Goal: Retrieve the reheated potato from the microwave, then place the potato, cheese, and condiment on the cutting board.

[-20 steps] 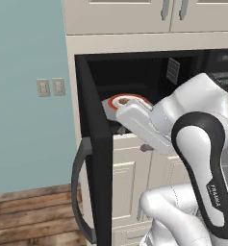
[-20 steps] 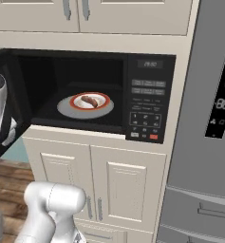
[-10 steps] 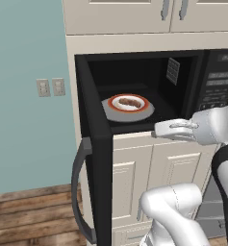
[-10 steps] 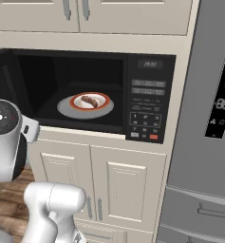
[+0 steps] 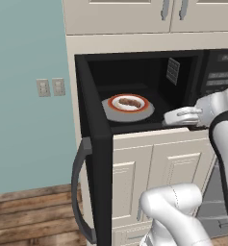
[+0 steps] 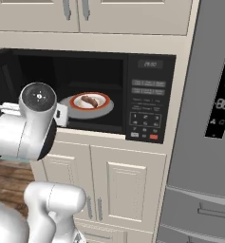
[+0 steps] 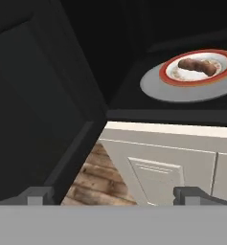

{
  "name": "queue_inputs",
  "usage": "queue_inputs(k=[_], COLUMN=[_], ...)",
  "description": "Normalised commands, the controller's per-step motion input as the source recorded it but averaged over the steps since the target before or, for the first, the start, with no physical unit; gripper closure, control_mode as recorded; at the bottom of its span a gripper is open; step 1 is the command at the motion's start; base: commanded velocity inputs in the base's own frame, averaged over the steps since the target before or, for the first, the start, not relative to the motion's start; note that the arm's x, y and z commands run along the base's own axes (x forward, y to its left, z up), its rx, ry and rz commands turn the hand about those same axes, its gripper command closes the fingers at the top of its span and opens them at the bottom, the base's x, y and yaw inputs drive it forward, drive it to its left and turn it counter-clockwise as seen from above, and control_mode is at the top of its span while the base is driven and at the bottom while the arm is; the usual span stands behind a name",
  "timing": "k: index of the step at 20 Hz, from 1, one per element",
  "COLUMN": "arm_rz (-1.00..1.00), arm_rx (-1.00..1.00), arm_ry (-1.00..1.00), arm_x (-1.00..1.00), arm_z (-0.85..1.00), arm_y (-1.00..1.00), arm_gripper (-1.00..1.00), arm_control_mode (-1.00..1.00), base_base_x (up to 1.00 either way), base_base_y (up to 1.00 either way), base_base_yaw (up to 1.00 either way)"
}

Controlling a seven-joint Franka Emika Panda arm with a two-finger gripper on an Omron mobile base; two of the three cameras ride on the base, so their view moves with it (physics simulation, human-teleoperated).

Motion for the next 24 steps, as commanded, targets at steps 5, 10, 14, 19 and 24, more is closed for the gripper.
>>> queue_inputs(k=[5, 10, 14, 19, 24], arm_rz=[0.00, 0.04, 0.07, 0.04, 0.02], arm_rx=[-0.24, -0.12, -0.11, -0.05, -0.01], arm_ry=[-0.08, -0.24, -0.14, -0.01, 0.07], arm_x=[0.51, 0.42, 0.52, 0.61, 0.62], arm_z=[-0.18, -0.33, -0.24, -0.07, 0.00], arm_y=[-0.08, -0.07, -0.08, -0.04, -0.04], arm_gripper=[-1.00, -1.00, -1.00, -1.00, -1.00], arm_control_mode=[-1.00, -1.00, -1.00, -1.00, -1.00], base_base_x=[0.00, 0.00, 0.00, 0.00, 0.00], base_base_y=[0.00, 0.00, 0.00, 0.00, 0.00], base_base_yaw=[0.00, 0.00, 0.00, 0.00, 0.00])
